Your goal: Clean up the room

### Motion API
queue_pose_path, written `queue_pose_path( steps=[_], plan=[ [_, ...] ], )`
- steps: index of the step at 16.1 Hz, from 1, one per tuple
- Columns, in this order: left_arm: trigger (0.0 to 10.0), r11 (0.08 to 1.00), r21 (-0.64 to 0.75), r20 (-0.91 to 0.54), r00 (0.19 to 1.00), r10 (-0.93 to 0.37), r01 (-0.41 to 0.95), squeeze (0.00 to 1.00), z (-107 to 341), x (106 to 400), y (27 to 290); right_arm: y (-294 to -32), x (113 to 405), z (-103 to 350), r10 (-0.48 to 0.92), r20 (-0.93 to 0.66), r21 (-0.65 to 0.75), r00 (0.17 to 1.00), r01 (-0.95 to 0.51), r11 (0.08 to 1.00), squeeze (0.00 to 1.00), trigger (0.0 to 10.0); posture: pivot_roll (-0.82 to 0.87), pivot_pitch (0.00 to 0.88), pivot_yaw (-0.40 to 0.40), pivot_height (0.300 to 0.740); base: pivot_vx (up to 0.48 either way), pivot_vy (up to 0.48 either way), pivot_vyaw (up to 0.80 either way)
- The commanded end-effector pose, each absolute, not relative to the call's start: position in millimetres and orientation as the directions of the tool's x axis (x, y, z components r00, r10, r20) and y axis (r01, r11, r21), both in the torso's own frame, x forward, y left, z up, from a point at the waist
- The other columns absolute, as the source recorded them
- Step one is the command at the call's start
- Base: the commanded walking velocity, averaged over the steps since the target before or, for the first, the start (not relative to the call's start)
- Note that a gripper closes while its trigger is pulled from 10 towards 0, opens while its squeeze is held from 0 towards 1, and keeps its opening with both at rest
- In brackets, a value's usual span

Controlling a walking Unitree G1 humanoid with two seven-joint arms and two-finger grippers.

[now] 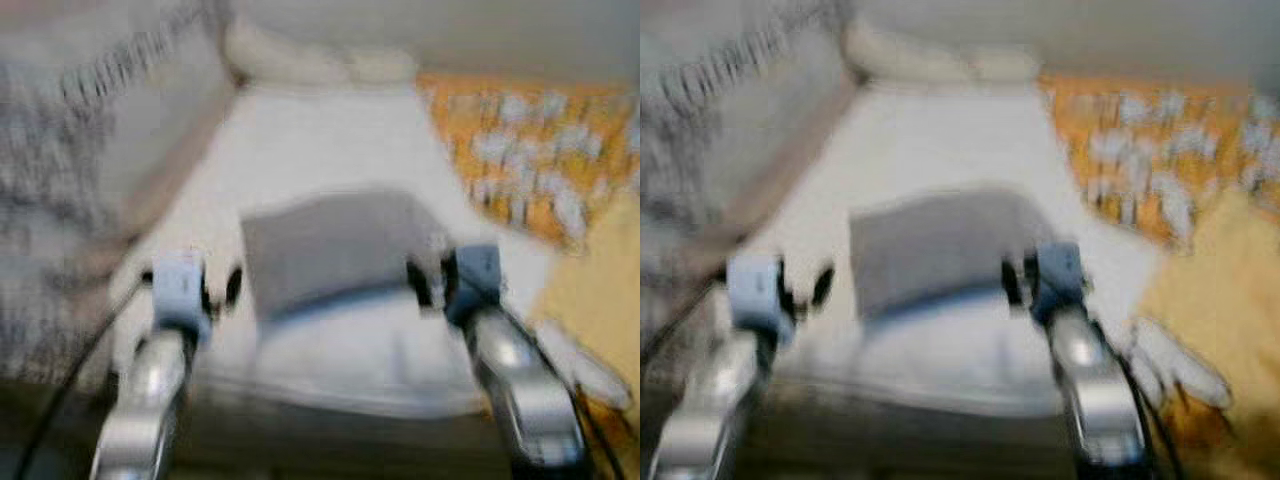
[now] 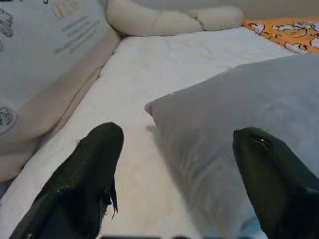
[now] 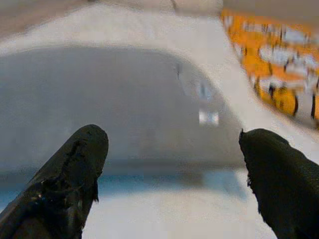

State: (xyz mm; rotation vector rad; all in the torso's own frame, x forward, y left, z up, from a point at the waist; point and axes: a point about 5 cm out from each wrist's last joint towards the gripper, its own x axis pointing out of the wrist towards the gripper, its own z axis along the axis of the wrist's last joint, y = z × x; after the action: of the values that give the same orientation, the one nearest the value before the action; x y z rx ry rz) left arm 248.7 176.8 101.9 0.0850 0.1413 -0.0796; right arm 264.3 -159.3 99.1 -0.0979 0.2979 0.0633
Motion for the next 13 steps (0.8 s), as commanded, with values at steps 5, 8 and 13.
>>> queue_pose_path(
  steps=[5, 8, 13],
  plan=[
    [10.0, 0.992, 0.102, -0.105, 0.993, -0.059, 0.07, 0.0, 112.0, 259.8, 182.8, -155.5, 269.3, 102.7, 0.069, -0.293, -0.111, 0.954, -0.106, 0.988, 0.0, 10.0, 0.01, 0.0, -0.018, 0.74, 0.302, 0.0, 0.0],
    [10.0, 0.99, 0.095, -0.109, 0.99, -0.092, 0.103, 0.0, 110.4, 259.6, 175.1, -161.4, 268.3, 101.8, 0.036, -0.292, -0.113, 0.956, -0.072, 0.991, 0.0, 10.0, 0.0, 0.0, -0.005, 0.74, 0.303, 0.0, 0.0],
    [10.0, 0.99, 0.102, -0.116, 0.989, -0.088, 0.1, 0.0, 107.7, 257.3, 174.2, -164.8, 263.3, 98.4, 0.038, -0.308, -0.144, 0.951, -0.086, 0.986, 0.0, 10.0, -0.01, 0.0, -0.001, 0.74, 0.114, 0.0, -0.29]
  ],
)
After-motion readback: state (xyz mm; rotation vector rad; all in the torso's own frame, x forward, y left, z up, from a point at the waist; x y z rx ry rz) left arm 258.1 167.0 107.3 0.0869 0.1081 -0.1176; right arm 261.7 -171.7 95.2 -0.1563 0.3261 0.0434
